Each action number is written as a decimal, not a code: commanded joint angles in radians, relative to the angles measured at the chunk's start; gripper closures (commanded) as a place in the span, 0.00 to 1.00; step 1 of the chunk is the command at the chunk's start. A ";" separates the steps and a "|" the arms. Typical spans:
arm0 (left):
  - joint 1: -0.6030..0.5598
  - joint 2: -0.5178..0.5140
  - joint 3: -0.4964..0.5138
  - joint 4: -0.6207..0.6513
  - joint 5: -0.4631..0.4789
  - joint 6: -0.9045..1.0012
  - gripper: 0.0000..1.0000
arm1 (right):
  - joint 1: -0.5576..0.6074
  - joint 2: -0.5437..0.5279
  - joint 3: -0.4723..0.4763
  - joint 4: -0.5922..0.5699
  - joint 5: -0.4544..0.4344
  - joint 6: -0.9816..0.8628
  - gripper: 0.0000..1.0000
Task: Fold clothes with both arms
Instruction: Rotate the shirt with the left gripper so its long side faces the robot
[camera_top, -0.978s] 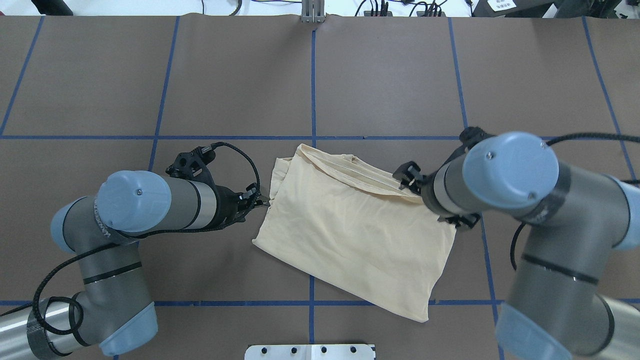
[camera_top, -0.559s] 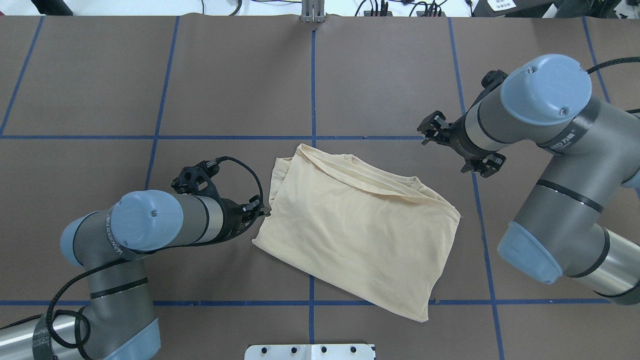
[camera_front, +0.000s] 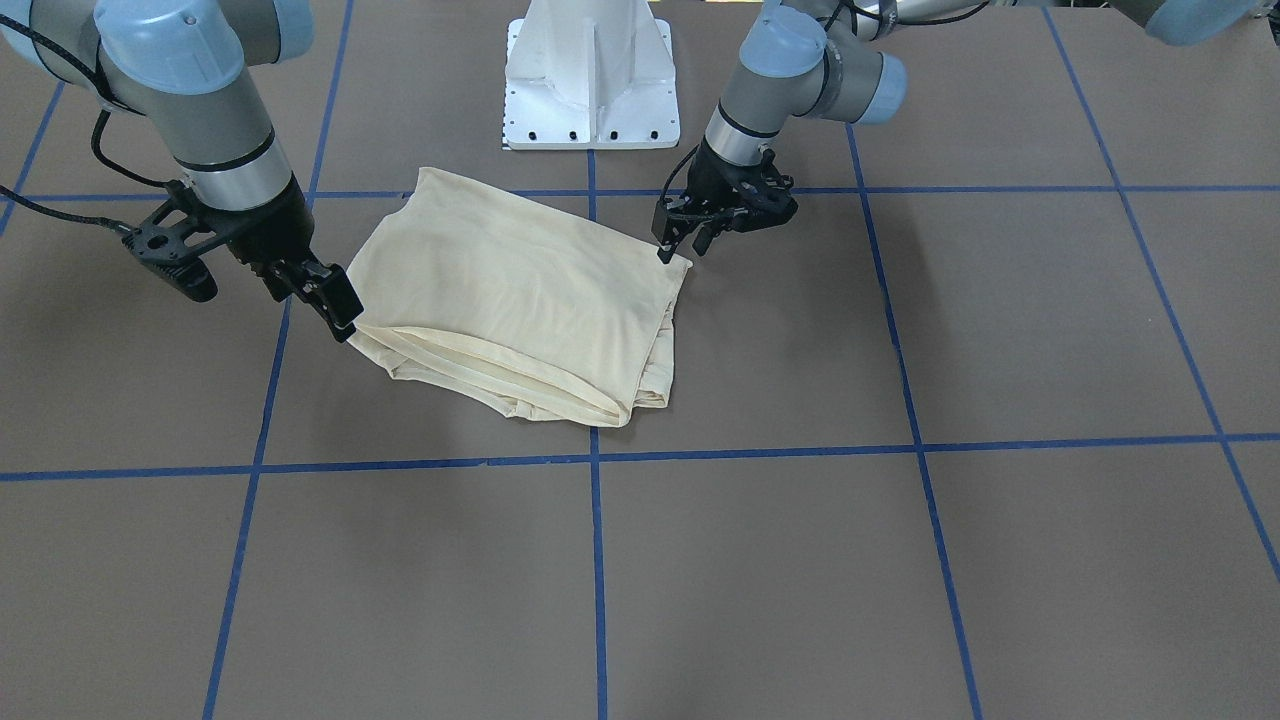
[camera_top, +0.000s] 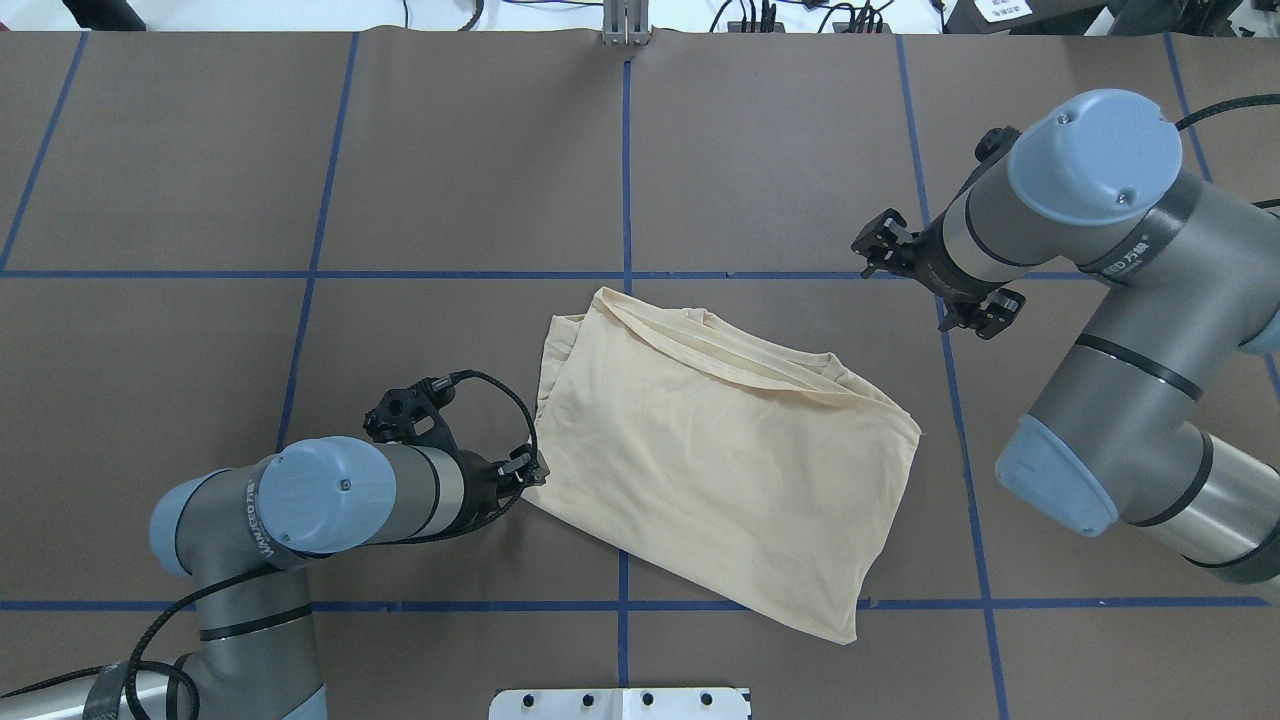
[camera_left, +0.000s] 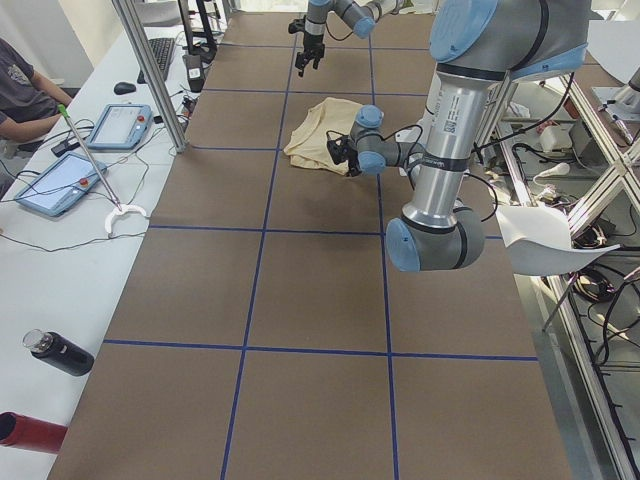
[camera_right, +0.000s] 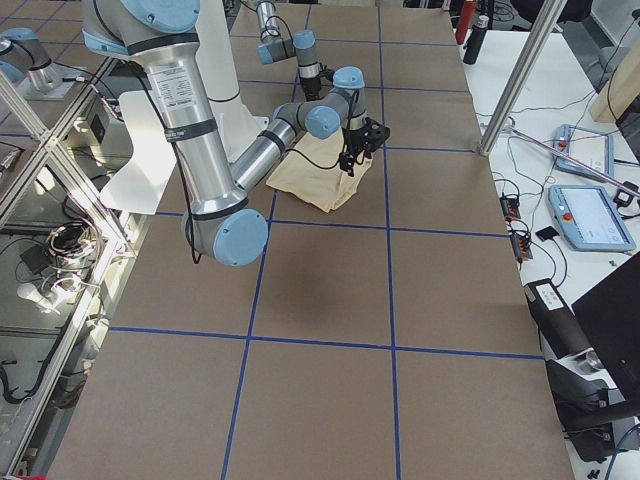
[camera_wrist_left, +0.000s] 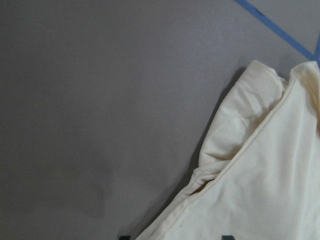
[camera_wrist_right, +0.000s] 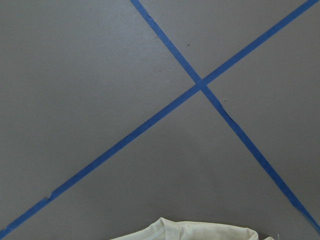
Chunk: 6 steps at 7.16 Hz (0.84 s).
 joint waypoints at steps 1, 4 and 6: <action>0.005 -0.006 0.008 0.000 -0.001 -0.001 0.40 | 0.002 -0.012 -0.002 0.001 -0.006 -0.002 0.00; 0.002 -0.009 0.024 -0.002 0.022 0.004 0.74 | 0.002 -0.020 -0.011 0.001 -0.009 -0.001 0.00; -0.022 -0.009 0.021 -0.006 0.022 0.021 1.00 | 0.002 -0.028 -0.015 0.001 -0.023 -0.001 0.00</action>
